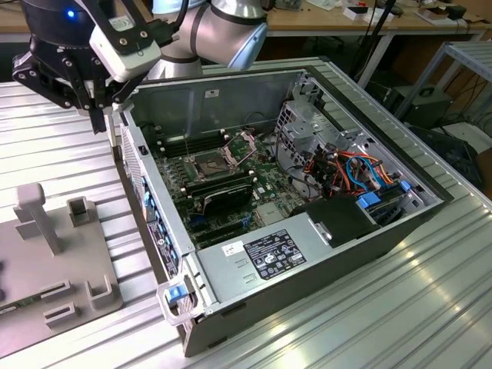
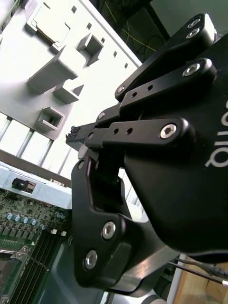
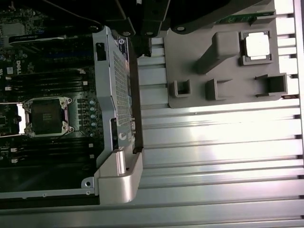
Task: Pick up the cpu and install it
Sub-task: 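Reach for the cpu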
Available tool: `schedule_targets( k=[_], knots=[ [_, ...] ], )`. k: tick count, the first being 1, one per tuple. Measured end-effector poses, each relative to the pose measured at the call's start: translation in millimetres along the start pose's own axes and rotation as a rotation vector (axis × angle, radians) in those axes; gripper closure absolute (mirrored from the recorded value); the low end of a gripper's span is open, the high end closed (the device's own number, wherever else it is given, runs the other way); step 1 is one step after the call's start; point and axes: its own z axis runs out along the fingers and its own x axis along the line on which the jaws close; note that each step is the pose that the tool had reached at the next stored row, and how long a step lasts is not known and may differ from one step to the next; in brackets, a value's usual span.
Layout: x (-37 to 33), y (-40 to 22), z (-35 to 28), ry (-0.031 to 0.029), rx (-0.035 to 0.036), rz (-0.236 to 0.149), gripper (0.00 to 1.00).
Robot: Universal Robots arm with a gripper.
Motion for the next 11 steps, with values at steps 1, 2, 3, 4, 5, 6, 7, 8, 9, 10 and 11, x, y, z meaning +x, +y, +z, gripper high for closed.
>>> schedule_targets(
  k=[1, 2, 3, 4, 5, 6, 7, 8, 9, 10, 11],
  knots=[
    [1.5, -0.1, 0.0, 0.0000, 0.0000, 0.000, 0.89],
    [2.3, -0.2, -0.1, 0.0000, 0.0000, 0.000, 0.89],
    [3.1, -0.2, 0.0, 0.0000, 0.0000, 0.000, 0.89],
    [4.0, -0.3, -0.1, 0.0000, -0.0001, 0.000, 0.89],
    [4.7, -0.4, -0.1, -0.0001, -0.0001, 0.000, 0.89],
    [5.8, -0.4, -0.1, -0.0001, 0.0000, 0.000, 0.89],
    [6.4, -0.5, -0.2, 0.0000, 0.0000, 0.000, 0.89],
    [7.7, -0.6, -0.2, 0.0000, 0.0000, 0.000, 0.89],
    [9.5, -0.7, -0.2, -0.0001, 0.0000, 0.000, 0.89],
    [10.4, -0.8, -0.2, 0.0000, 0.0000, 0.000, 0.89],
    [11.2, -0.8, -0.3, 0.0000, 0.0000, 0.000, 0.89]
  ],
)
